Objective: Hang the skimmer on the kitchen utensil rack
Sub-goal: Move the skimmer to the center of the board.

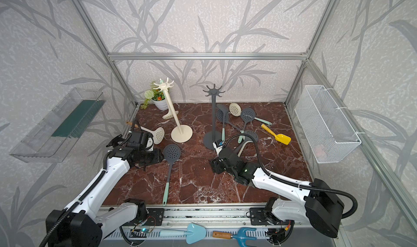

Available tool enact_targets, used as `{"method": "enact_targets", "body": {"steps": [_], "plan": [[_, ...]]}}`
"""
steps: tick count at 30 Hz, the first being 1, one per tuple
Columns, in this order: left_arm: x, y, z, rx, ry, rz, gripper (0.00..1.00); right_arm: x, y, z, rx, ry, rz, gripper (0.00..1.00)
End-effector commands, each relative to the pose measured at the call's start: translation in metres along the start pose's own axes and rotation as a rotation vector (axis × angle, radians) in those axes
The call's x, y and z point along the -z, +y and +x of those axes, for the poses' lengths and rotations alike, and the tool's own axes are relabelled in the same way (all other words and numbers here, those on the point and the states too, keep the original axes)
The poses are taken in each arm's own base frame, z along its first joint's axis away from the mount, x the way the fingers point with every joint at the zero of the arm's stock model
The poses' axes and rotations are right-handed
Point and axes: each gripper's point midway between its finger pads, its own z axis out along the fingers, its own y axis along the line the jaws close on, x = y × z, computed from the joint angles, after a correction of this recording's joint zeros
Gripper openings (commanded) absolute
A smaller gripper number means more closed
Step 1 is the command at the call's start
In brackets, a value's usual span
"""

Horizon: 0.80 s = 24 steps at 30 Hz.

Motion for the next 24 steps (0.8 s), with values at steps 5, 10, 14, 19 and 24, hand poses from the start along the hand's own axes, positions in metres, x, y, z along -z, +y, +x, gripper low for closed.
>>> {"method": "enact_targets", "body": {"steps": [5,10,14,19,24], "plan": [[-0.020,-0.005,0.020,-0.006,0.112,-0.032,0.47,0.000,0.000,-0.019,-0.032,-0.073,0.026,0.72],[-0.035,-0.007,0.030,-0.016,0.169,-0.073,0.47,-0.004,0.003,-0.023,-0.010,-0.083,0.014,0.72],[-0.046,-0.011,0.038,-0.027,0.202,-0.085,0.48,-0.004,0.005,-0.026,0.017,-0.102,0.005,0.72],[-0.060,-0.010,0.051,-0.041,0.261,-0.131,0.49,-0.001,0.005,-0.033,0.018,-0.124,-0.015,0.72],[-0.071,-0.013,0.062,-0.047,0.284,-0.150,0.49,0.003,0.000,-0.038,-0.004,-0.150,-0.033,0.72]]}}
